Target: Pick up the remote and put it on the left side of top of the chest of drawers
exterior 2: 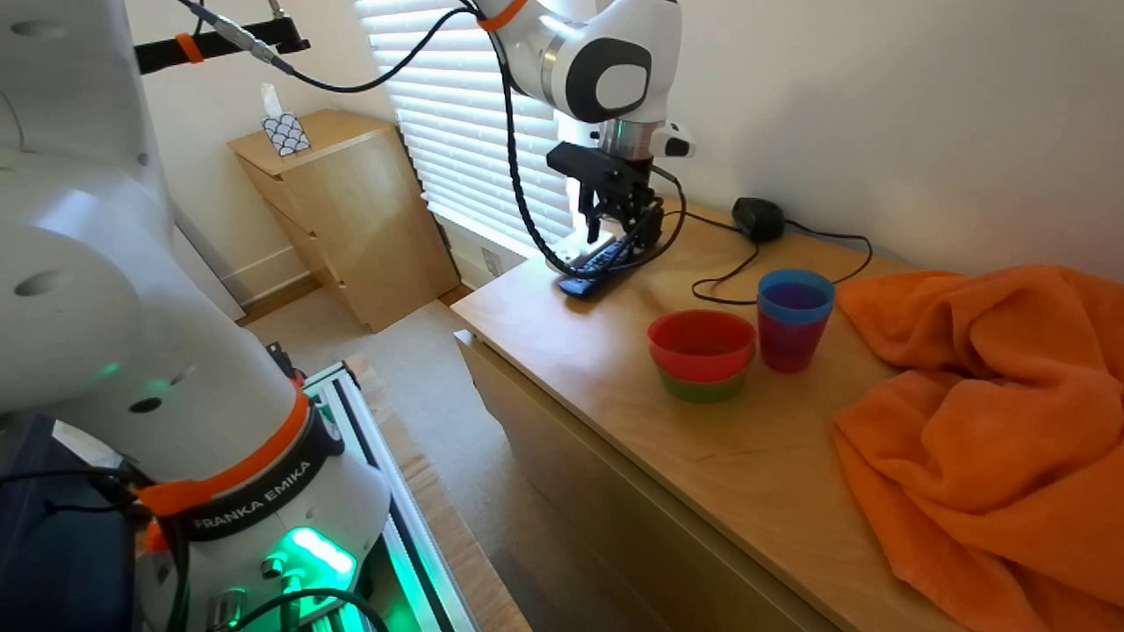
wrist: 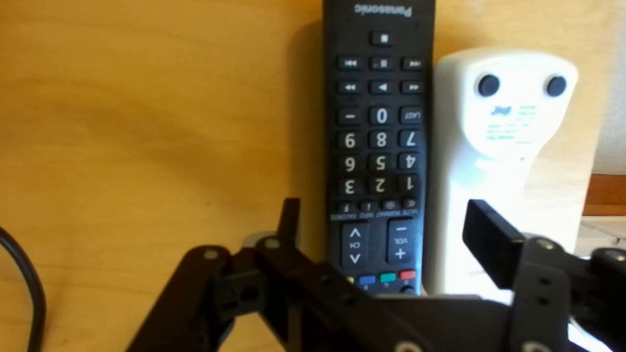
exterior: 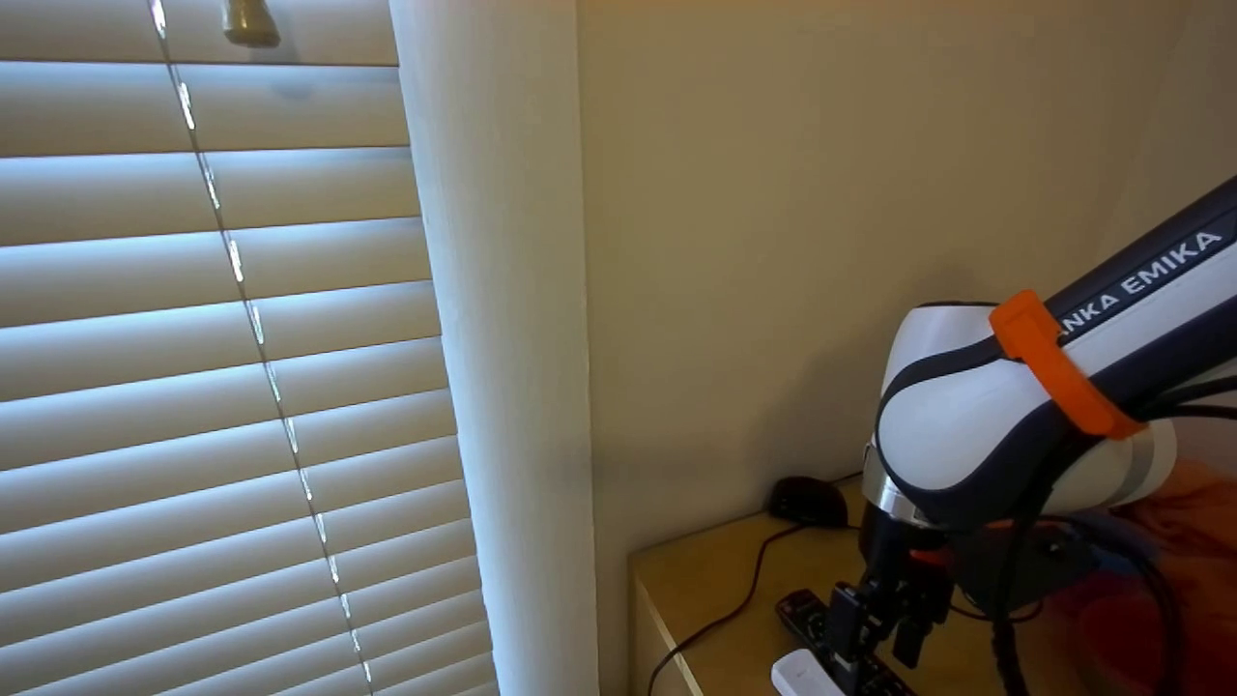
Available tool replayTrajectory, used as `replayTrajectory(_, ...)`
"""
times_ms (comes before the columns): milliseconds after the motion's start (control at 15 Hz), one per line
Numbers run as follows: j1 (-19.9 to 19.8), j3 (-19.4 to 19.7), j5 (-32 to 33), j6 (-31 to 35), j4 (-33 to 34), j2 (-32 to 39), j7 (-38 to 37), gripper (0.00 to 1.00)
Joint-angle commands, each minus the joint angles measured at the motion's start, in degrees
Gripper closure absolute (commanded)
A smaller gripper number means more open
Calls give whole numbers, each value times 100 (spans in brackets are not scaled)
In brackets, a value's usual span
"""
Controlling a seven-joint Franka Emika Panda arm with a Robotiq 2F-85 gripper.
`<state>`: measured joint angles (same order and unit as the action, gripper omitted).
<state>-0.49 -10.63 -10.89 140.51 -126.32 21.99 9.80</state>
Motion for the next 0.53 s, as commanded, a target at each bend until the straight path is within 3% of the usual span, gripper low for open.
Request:
replayTrajectory(0, 266, 251, 208, -81, -264, -454, -600, 0)
replayTrajectory(400, 823, 678, 1278, -256, -1033, -1597, -2691, 0)
replayTrajectory(467, 638, 555, 944, -178, -543, -1053, -2040, 0)
